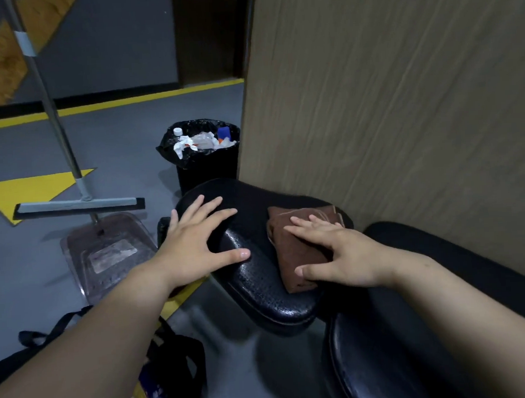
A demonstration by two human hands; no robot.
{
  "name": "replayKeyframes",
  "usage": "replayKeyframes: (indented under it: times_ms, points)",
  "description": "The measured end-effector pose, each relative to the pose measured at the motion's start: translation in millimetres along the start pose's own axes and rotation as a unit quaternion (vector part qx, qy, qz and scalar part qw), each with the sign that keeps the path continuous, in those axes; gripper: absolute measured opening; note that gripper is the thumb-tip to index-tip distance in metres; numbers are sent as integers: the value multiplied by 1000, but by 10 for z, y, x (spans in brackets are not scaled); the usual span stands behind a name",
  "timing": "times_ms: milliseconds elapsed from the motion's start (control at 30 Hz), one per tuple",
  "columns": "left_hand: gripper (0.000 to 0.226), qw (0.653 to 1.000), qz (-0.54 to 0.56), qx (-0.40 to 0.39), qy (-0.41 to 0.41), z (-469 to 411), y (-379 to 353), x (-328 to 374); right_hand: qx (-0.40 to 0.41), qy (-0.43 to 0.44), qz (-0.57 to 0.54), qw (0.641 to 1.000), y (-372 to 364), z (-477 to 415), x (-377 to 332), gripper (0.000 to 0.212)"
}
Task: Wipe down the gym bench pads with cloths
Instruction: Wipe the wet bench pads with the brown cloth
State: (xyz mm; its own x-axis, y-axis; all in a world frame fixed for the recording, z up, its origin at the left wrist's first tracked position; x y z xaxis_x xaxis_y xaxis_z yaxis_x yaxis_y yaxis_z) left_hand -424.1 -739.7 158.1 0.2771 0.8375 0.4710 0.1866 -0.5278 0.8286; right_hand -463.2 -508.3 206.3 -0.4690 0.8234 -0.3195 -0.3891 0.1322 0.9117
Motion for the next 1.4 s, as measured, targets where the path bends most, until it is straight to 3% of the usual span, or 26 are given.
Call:
replayKeyframes:
  times_ms: [167,433,633,800,1033,1167,1267,1400]
  points:
    - [100,999,-32,-25,15,-33,4,53,16,0,-10,1000,-89,339,116,81]
    - [96,997,-74,-30,6,-47,16,336,50,-85,31,995,-208,752,295,75]
    - [72,998,-63,-25,16,-50,32,421,102,-179,49,977,-345,468,-83,77]
    - [58,997,-54,42,21,-93,143,374,104,-247,29,963,-356,-133,-525,78]
    - [46,994,-1,95,-49,-175,190,491,70,-234,-1,970,-289,-555,-697,77]
    - [60,995,-1,89,-51,-248,143,593,48,-161,-104,980,-146,-348,-540,75]
    - [61,994,-76,59,-45,-350,48,755,108,-106,-117,981,103,49,-311,71]
    - [69,990,-126,27,-56,-454,-104,1126,173,-118,-51,976,273,745,127,70]
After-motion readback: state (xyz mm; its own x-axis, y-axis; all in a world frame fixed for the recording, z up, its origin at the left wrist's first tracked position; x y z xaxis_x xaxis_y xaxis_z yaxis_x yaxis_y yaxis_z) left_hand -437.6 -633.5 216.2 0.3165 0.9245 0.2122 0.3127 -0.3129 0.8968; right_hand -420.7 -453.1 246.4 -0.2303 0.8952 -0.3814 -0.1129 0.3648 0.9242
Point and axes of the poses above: each hand's wrist, its own z-axis away from the middle knuckle, its own y-axis out of the back of the hand, x = y × z, the point moved 8 cm from there along -z, towards the middle knuckle, and after that the axes turned 13 degrees about -y, right-handed, at the moved point
